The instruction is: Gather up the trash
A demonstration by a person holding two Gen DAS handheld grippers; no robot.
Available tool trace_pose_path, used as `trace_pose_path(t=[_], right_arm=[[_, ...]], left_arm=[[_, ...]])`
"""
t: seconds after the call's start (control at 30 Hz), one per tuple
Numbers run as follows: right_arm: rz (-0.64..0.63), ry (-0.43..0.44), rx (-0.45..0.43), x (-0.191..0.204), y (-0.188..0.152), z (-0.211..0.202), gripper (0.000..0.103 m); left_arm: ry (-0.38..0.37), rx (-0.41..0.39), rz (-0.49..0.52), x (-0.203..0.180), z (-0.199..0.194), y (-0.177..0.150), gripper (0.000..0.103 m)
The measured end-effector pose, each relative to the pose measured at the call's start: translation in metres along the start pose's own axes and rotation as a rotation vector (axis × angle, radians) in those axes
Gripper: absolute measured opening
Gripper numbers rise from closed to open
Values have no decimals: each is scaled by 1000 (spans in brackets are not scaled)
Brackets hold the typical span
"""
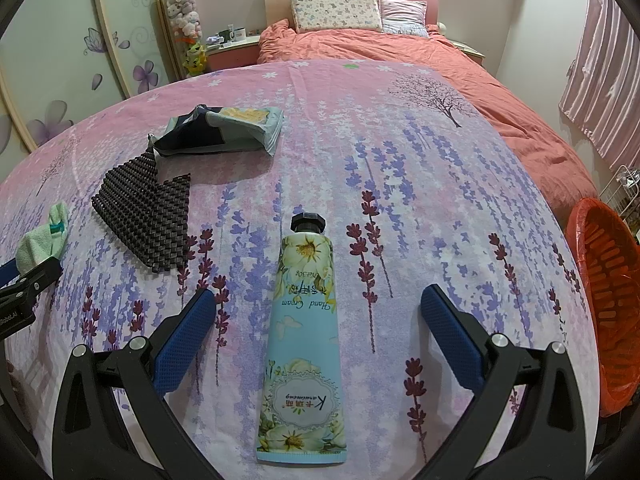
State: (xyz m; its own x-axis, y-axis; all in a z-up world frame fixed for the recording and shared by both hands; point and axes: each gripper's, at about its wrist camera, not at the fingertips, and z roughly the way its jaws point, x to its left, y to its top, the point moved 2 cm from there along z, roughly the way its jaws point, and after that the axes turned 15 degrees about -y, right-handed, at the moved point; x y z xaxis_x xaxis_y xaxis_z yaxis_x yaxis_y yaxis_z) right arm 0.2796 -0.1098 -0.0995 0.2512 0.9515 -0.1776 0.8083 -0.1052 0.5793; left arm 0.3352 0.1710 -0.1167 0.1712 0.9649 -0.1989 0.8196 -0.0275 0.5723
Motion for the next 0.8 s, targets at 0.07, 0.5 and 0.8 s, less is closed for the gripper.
trace_pose_path(t=[0.07,0.5,0.8], right_arm=[[0,-1,0,0,0,0,101],[-27,42,-61,9,-2,-15,46],[-5,50,-61,5,-2,-16,29]], left_arm=[[0,0,0,0,0,0,100],[-30,-64,48,-11,-5,6,99],[-7,-21,15,-11,8,11,84]])
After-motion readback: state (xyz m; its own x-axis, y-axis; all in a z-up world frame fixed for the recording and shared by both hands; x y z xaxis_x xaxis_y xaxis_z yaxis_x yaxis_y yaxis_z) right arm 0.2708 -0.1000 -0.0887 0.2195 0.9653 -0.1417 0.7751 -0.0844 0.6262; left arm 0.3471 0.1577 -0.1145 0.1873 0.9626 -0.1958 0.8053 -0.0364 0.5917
